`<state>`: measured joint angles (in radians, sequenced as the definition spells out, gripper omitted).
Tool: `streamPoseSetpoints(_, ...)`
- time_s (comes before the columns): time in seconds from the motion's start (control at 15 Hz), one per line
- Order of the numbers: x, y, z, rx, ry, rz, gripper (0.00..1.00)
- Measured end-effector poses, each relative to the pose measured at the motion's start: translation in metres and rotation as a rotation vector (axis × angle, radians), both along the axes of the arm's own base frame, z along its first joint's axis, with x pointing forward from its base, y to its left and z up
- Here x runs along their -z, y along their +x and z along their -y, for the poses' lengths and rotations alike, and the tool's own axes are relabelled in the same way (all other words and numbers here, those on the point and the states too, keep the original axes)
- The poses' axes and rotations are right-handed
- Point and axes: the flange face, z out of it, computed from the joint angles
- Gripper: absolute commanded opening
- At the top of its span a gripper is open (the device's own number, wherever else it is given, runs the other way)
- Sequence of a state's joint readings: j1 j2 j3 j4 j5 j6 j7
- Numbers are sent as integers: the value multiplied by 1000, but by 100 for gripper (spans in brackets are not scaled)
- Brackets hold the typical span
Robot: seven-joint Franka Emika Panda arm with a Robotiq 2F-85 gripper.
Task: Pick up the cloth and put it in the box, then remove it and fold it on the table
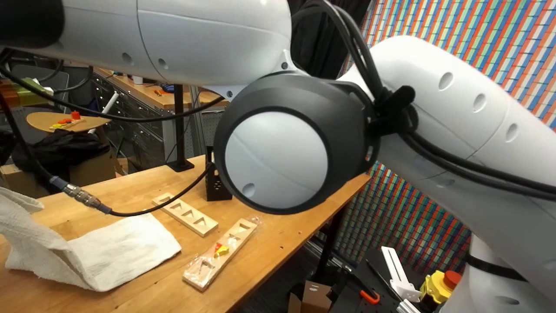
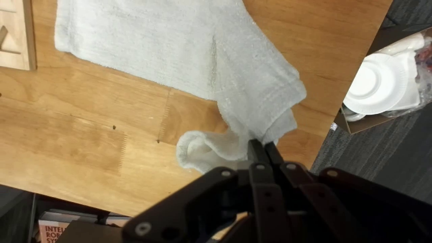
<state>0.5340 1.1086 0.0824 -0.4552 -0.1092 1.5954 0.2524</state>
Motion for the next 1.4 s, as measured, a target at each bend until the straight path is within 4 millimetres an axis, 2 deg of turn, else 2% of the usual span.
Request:
streamPoseSetpoints(0.4, 2, 18, 29, 53, -4, 0, 1)
streamPoseSetpoints(0.6, 2, 23, 38, 79, -2, 3, 1)
streamPoseSetpoints(1.4, 0, 23, 34, 98, 25, 10, 1)
